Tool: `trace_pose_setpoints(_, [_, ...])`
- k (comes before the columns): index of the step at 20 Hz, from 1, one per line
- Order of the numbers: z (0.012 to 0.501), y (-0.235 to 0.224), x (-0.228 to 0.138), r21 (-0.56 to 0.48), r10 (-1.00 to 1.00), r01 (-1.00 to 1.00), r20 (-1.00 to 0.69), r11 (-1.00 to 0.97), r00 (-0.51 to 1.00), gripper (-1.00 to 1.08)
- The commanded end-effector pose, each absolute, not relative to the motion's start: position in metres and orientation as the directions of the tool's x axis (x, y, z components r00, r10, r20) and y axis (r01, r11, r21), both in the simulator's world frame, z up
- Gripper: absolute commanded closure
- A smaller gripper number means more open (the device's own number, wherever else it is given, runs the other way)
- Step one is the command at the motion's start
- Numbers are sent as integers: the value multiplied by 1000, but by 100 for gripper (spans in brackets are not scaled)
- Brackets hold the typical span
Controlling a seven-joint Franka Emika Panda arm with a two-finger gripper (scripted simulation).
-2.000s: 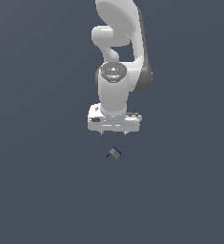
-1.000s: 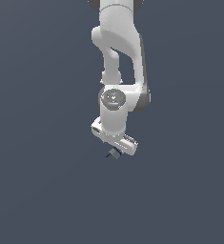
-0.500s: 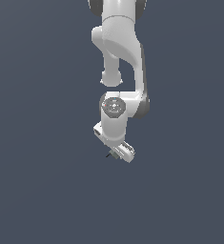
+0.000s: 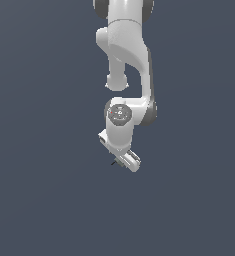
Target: Pick up the object and move it to a goal position.
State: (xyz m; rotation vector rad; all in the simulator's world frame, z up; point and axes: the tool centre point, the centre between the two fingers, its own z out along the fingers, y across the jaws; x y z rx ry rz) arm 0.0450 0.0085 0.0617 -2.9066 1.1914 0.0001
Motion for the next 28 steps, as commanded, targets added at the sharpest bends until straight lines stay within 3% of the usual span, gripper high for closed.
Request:
trace_pose_setpoints(1, [57,8,45,0,-702,-702,-1,-712,712,-92])
trace_pose_setpoints(15, [12,8,45,0,-705,-705,0,-709,709,-92])
trace_pose_setpoints(16, [12,8,45,0,-705,-705,0,-709,709,108])
trace_pose_setpoints(28, [14,9,45,0,-705,-705,0,-709,709,108])
